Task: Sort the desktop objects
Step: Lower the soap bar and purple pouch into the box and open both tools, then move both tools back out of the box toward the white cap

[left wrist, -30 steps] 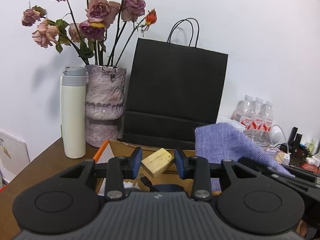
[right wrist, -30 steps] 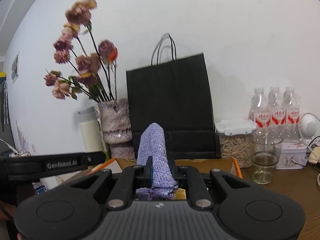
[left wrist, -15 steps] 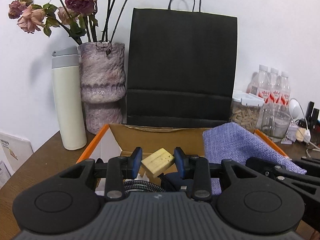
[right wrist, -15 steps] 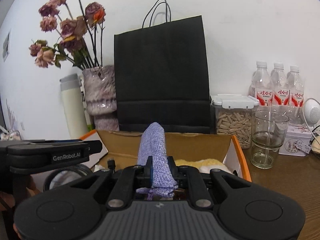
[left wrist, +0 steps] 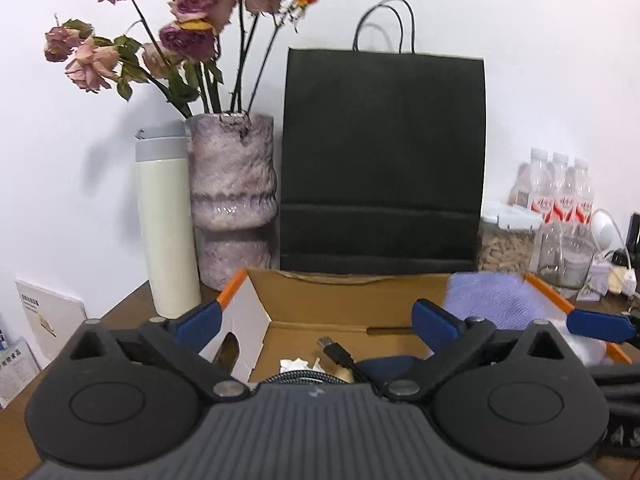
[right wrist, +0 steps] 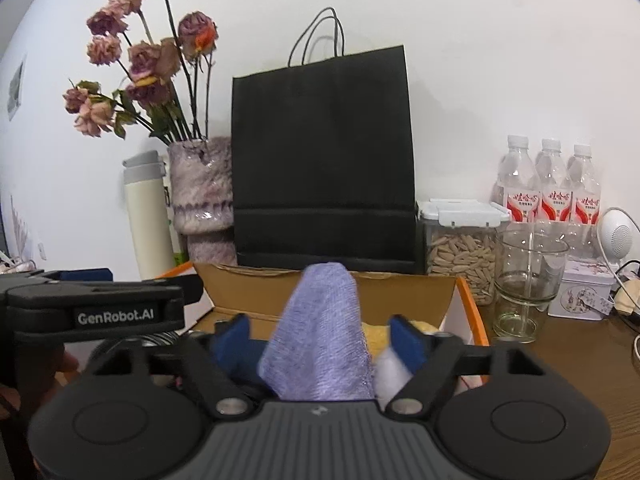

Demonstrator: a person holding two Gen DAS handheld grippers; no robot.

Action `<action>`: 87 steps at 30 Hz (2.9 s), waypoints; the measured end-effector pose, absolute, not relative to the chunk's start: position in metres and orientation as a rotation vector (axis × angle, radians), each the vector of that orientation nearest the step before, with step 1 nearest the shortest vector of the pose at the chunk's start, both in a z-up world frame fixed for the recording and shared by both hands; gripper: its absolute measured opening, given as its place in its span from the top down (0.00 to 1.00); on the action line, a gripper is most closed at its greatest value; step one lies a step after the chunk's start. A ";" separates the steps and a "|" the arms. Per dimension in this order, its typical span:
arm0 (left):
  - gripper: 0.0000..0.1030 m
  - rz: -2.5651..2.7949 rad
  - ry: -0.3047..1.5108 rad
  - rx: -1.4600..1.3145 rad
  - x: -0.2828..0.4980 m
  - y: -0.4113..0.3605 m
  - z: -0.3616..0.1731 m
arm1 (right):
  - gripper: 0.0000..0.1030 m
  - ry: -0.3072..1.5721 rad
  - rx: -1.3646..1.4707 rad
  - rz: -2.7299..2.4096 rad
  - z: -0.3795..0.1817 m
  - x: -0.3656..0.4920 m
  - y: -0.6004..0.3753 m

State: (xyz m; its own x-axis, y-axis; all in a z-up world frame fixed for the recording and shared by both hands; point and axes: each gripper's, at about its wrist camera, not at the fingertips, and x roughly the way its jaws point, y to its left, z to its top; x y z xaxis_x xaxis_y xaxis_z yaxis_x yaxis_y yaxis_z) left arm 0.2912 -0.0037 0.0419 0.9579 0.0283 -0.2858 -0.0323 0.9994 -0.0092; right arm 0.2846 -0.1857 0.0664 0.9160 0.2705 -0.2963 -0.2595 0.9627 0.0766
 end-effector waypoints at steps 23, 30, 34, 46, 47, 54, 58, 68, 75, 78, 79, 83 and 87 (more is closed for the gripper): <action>0.00 0.039 0.255 -0.044 0.265 0.012 0.045 | 0.00 0.285 -0.022 0.270 0.079 0.254 -0.187; 0.00 0.040 0.254 -0.047 0.256 0.017 0.044 | 0.00 0.290 -0.038 0.259 0.080 0.246 -0.194; 0.00 0.037 0.253 -0.044 0.248 0.020 0.042 | 0.00 0.283 -0.042 0.253 0.080 0.238 -0.199; 0.00 0.021 0.289 -0.023 0.212 0.037 0.027 | 0.00 0.289 -0.059 0.269 0.072 0.186 -0.207; 0.00 0.017 0.295 -0.020 0.209 0.037 0.026 | 0.00 0.297 -0.058 0.271 0.070 0.182 -0.208; 0.00 -0.017 0.327 0.001 0.193 0.037 0.020 | 0.00 0.363 -0.086 0.295 0.055 0.163 -0.203; 0.00 -0.039 0.368 0.020 0.188 0.032 0.014 | 0.00 0.408 -0.110 0.305 0.048 0.163 -0.196; 0.00 -0.060 0.528 0.046 0.191 0.030 0.000 | 0.04 0.565 -0.114 0.312 0.030 0.180 -0.188; 0.00 -0.071 0.608 0.038 0.197 0.030 -0.007 | 0.11 0.623 -0.088 0.326 0.026 0.194 -0.178; 0.00 -0.065 0.639 0.025 0.201 0.033 -0.010 | 0.13 0.636 -0.084 0.333 0.025 0.200 -0.172; 0.00 -0.063 0.648 0.019 0.202 0.034 -0.010 | 0.13 0.641 -0.084 0.331 0.024 0.202 -0.170; 0.00 -0.054 0.666 0.006 0.204 0.036 -0.012 | 0.24 0.664 -0.075 0.336 0.022 0.210 -0.165; 0.00 -0.053 0.675 0.001 0.206 0.037 -0.012 | 0.44 0.655 -0.089 0.338 0.023 0.213 -0.160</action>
